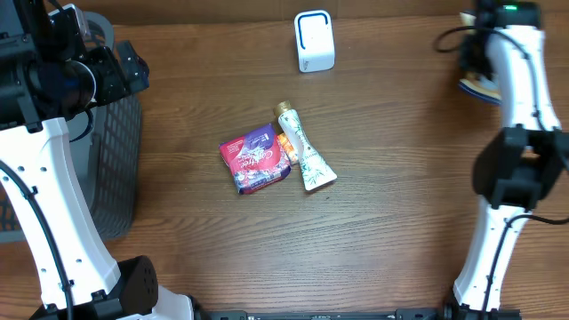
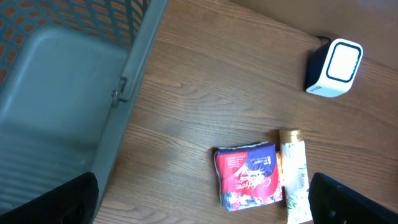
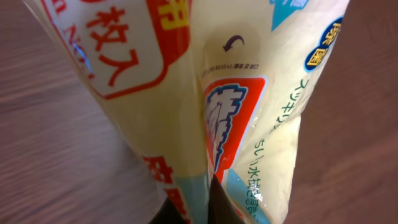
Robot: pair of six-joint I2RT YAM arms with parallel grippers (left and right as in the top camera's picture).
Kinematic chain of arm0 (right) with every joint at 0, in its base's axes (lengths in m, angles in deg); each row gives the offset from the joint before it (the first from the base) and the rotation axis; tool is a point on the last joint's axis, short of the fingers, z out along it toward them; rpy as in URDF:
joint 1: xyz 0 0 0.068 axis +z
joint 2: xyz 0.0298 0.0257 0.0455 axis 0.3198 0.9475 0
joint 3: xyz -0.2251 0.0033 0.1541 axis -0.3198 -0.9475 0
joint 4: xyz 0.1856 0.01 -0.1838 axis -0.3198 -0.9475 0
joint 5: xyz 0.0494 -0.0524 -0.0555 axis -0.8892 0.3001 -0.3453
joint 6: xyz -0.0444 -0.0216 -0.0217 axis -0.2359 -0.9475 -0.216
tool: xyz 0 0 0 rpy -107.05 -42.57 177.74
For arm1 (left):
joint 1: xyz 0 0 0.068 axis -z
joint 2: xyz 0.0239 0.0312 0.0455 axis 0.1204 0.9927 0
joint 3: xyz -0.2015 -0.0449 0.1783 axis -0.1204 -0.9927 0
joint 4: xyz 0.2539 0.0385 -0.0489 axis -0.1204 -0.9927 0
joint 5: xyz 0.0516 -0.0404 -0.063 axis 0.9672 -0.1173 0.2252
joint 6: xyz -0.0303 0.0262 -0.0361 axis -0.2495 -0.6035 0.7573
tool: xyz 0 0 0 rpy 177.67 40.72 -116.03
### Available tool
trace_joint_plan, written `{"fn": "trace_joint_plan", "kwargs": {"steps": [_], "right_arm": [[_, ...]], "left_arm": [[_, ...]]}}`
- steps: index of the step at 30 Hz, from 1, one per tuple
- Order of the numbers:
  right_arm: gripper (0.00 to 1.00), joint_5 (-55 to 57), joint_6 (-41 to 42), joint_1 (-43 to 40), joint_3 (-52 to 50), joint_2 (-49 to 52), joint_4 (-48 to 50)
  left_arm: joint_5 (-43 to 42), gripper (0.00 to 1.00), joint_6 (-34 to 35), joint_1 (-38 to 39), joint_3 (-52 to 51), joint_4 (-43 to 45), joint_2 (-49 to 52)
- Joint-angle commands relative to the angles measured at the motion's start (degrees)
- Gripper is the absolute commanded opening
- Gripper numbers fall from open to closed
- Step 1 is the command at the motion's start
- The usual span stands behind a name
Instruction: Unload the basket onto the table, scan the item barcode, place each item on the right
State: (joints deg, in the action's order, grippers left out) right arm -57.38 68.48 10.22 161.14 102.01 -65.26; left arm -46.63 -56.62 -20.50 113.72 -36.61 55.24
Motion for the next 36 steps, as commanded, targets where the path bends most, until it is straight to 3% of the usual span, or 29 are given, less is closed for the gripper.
{"fn": "trace_joint_plan", "kwargs": {"steps": [1,7,20,30,36], "right_arm": [[0.04,-3.0,5.1,-5.0,0.1,-3.1,-1.6],[0.04,-3.8,9.7,-13.2,-0.2,-3.1,-1.7],[0.04,-4.9,10.2,-26.4,-0.2,-1.0,3.1],[0.04,-11.4,30.2,-32.0,-0.3,4.1,2.0],[0.04,-11.3,34.9,-33.8,-0.3,4.3,1.8]], "left_arm": [[0.4,1.00,-0.2,0.1,0.8,0.2,-0.2],[0.4,1.00,-0.2,0.1,0.8,0.2,-0.2],[0.4,1.00,-0.2,0.1,0.8,0.2,-0.2],[0.4,1.00,-0.2,0.1,0.8,0.2,-0.2],[0.4,1.00,-0.2,0.1,0.8,0.2,-0.2]]}}
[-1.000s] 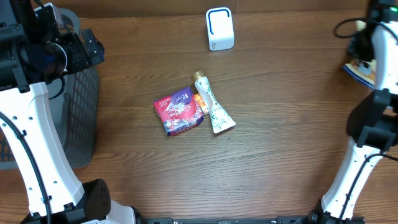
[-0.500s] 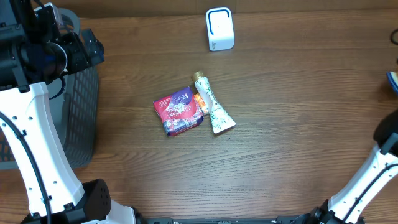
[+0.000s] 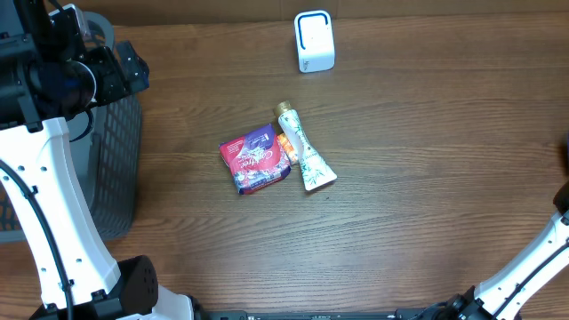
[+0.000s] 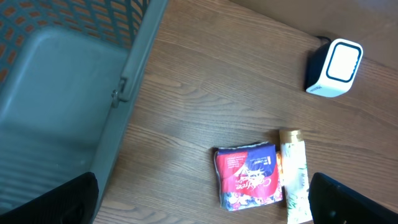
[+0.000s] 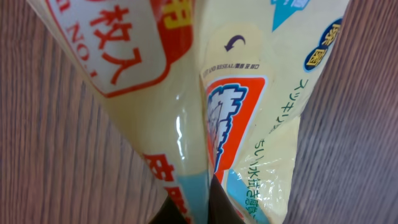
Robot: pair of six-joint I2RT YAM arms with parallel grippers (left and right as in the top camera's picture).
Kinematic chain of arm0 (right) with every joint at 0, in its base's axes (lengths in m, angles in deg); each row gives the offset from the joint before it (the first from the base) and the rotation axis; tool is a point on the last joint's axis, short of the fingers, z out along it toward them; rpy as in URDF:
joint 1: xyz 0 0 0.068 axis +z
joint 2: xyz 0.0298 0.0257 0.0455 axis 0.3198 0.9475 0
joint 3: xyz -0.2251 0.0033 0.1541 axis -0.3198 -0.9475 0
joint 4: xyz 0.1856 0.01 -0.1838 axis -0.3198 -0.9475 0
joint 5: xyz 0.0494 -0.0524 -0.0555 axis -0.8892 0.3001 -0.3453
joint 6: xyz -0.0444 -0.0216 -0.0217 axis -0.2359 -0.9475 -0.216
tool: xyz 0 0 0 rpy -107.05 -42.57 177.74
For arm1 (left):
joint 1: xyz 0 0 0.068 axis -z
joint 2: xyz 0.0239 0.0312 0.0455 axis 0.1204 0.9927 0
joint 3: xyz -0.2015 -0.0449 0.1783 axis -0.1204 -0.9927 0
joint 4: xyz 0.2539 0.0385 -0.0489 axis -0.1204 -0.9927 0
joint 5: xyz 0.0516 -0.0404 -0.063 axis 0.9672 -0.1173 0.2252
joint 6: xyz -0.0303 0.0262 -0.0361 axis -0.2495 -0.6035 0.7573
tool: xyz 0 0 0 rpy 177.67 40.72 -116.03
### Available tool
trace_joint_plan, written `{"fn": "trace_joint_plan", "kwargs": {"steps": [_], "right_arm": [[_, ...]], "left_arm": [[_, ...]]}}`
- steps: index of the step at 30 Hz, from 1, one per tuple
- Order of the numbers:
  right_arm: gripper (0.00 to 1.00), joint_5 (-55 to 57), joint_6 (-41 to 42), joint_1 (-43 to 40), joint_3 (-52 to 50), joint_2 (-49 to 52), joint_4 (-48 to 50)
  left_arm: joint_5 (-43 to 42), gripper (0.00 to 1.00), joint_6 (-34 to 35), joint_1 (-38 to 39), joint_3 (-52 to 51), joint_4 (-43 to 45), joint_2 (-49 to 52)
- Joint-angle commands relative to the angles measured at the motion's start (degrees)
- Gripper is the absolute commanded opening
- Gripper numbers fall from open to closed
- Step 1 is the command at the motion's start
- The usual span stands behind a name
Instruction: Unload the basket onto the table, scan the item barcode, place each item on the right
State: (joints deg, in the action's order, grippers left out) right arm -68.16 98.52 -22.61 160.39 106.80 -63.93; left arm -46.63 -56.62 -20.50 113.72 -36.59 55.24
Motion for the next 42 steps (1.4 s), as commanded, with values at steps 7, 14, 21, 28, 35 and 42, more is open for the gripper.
{"fn": "trace_joint_plan", "kwargs": {"steps": [7,14,21,28,35,42], "right_arm": [[0.32,-0.5,3.0,-4.9,0.5,-0.5,-0.2],[0.80,-1.2,-4.0,-8.6,1.3,-0.8,-1.6],[0.82,-6.5,-7.4,-9.2,5.2,-4.7,-3.5],[0.99,-26.9,-7.5,-9.1,9.8,-11.0,-5.5],[1.00,-60.1,-18.9,-5.8,9.9,-13.6,-9.8],[1.00,-61.9,-38.0,7.7,9.9,-13.6,-20.9]], "left_arm": [[0.4,1.00,-0.2,0.1,0.8,0.2,-0.2],[0.4,1.00,-0.2,0.1,0.8,0.2,-0.2],[0.4,1.00,-0.2,0.1,0.8,0.2,-0.2],[0.4,1.00,-0.2,0.1,0.8,0.2,-0.2],[0.4,1.00,-0.2,0.1,0.8,0.2,-0.2],[0.4,1.00,-0.2,0.1,0.8,0.2,-0.2]]}}
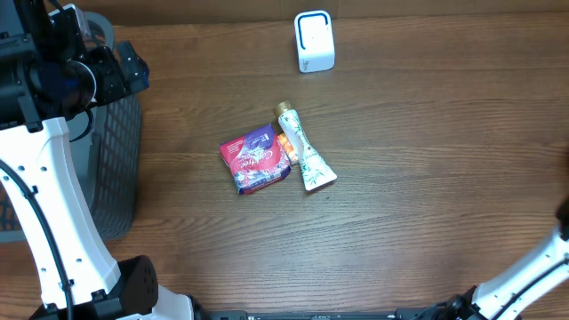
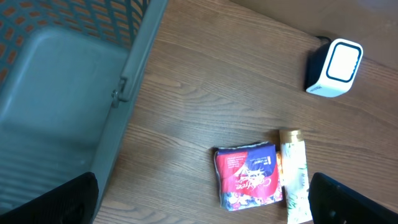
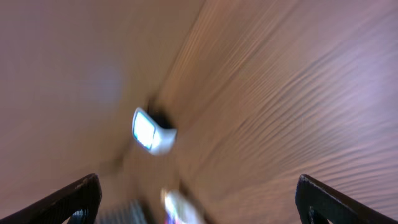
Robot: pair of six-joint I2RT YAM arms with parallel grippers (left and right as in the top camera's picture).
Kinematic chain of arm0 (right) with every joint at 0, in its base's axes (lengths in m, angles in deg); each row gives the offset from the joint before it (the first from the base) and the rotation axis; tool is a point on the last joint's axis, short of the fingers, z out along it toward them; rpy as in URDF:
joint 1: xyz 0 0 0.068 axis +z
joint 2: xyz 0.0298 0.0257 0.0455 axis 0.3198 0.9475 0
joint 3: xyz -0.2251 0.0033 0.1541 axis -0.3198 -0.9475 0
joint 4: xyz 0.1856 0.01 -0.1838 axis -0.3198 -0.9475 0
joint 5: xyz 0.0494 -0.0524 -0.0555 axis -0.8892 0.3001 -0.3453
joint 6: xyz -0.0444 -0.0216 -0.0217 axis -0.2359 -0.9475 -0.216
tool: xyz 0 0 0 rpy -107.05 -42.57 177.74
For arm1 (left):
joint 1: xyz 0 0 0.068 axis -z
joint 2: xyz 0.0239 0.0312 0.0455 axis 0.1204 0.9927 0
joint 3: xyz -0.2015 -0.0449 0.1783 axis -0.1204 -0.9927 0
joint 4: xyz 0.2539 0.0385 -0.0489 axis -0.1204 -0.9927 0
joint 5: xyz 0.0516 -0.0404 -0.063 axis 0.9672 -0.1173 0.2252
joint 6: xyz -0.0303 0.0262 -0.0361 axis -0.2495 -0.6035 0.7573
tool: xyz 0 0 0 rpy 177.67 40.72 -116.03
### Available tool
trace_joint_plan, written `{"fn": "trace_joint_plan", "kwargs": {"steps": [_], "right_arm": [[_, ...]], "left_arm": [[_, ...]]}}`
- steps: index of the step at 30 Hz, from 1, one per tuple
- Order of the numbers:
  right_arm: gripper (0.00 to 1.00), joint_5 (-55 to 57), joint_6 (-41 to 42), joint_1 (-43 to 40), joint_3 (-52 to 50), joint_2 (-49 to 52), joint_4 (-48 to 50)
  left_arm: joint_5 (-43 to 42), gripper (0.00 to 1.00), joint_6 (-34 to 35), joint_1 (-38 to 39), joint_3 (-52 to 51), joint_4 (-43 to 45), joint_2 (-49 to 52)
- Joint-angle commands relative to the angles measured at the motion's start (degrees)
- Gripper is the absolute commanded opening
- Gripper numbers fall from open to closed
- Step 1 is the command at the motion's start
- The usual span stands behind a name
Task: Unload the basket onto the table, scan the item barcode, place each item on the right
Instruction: 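Reach the right gripper to the white bottle and grasp it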
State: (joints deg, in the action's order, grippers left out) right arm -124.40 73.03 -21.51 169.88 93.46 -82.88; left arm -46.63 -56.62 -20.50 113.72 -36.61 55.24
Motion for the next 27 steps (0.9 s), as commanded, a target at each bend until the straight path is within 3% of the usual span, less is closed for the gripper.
{"fn": "trace_joint_plan", "kwargs": {"steps": [1,11,15,20,22,27], "right_arm": [[1.00,-5.0,-15.3,9.9,0.4,-0.3,-3.5],[0.93,15.0,-17.6,37.3,0.0,-0.2,-4.9],[0.73,23.3,-17.5,48.2,-0.8,-0.2,-3.9],[0.67,29.3,-17.5,59.9,-4.8,-0.2,0.3],[0.61,31.3,-17.2,63.4,-7.5,-0.2,3.0],[0.60,38.1,-9.7,70.4,-16.6,-0.2,10.8]], "left_arm": [[0.4,1.00,-0.2,0.1,0.8,0.2,-0.2],[0.4,1.00,-0.2,0.1,0.8,0.2,-0.2],[0.4,1.00,-0.2,0.1,0.8,0.2,-0.2],[0.4,0.99,-0.2,0.1,0.8,0.2,-0.2],[0.4,1.00,-0.2,0.1,0.8,0.2,-0.2],[0.4,1.00,-0.2,0.1,0.8,0.2,-0.2]]}}
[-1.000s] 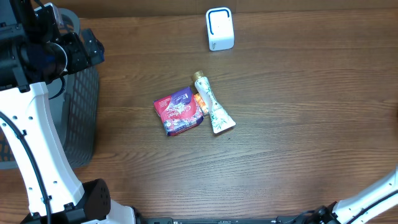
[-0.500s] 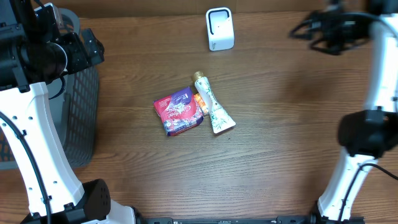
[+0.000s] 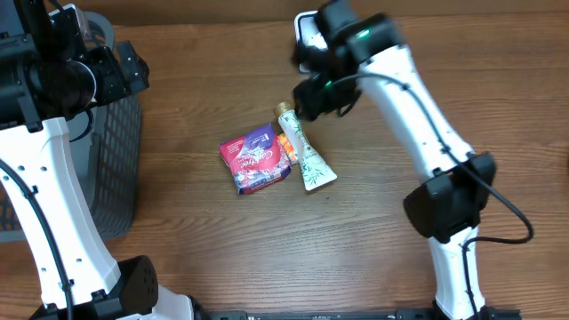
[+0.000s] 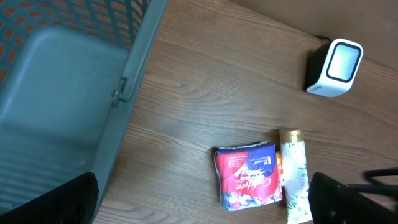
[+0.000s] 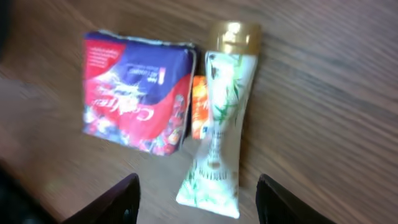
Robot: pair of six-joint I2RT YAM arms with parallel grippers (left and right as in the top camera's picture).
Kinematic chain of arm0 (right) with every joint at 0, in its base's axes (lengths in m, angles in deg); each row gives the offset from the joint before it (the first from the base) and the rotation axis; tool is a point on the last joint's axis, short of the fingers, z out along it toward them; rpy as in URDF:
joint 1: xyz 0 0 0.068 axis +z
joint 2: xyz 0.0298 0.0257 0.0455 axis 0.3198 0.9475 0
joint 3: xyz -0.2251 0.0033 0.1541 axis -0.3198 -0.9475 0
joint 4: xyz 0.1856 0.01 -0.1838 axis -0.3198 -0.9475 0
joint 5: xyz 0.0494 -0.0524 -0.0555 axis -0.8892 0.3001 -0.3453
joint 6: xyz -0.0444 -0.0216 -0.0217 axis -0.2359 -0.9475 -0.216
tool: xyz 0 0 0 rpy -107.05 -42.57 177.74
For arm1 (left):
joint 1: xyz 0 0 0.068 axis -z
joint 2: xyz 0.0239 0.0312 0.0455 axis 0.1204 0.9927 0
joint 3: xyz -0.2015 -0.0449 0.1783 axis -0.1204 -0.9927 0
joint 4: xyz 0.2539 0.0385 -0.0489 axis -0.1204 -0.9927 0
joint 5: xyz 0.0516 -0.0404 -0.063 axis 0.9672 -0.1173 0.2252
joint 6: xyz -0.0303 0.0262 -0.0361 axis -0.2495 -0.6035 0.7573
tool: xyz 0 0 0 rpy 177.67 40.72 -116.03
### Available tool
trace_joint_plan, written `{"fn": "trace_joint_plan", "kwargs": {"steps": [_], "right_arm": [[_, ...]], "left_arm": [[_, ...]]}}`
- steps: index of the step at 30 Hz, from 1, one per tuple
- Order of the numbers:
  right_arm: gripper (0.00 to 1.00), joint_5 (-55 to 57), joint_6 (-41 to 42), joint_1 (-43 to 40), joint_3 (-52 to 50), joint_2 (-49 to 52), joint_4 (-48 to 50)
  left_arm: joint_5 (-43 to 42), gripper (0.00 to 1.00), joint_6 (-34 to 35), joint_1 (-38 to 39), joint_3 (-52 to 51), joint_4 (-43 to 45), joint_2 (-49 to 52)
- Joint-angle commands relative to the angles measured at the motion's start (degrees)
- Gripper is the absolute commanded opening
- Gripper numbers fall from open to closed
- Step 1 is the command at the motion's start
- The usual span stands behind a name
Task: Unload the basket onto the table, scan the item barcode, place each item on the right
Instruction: 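Reach the right gripper to the white bottle and grasp it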
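A white tube with a gold cap (image 5: 221, 124) lies mid-table beside a red and purple packet (image 5: 140, 90), with a small orange item (image 5: 199, 115) wedged between them. The white barcode scanner (image 4: 336, 67) stands at the table's back edge. My right gripper (image 5: 202, 202) hovers open just above the tube, near its cap end in the overhead view (image 3: 317, 96), and holds nothing. My left gripper (image 4: 202, 208) is open and empty, high over the basket's edge at the far left.
A grey mesh basket (image 3: 116, 160) stands at the table's left edge, its grey floor (image 4: 56, 93) showing in the left wrist view. The wooden table (image 3: 409, 258) shows to the front and right of the items.
My right arm was off the overhead view's right edge, its gripper open and far from the items. Now it reaches across the table and hangs open over the tube. The left arm has not moved.
My right gripper was shut on a yellow and white pouch at the far right back. Then it still held the pouch, with the arm mostly out of the overhead view. Then it was open with no pouch. Now it is open over the tube mid-table.
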State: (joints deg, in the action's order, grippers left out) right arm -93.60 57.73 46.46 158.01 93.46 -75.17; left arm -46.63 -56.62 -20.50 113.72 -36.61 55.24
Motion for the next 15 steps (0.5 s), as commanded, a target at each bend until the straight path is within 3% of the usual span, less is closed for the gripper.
{"fn": "trace_joint_plan", "kwargs": {"steps": [1,7,15], "right_arm": [[0.60,8.3,7.0,3.5,-6.5,-0.2,4.5],[0.55,14.1,15.1,6.6,-16.1,-0.2,12.9],[0.54,14.3,15.9,6.7,-23.2,-0.2,22.2]], "left_arm": [[0.4,1.00,-0.2,0.1,0.8,0.2,-0.2],[0.4,1.00,-0.2,0.1,0.8,0.2,-0.2],[0.4,1.00,-0.2,0.1,0.8,0.2,-0.2]]}}
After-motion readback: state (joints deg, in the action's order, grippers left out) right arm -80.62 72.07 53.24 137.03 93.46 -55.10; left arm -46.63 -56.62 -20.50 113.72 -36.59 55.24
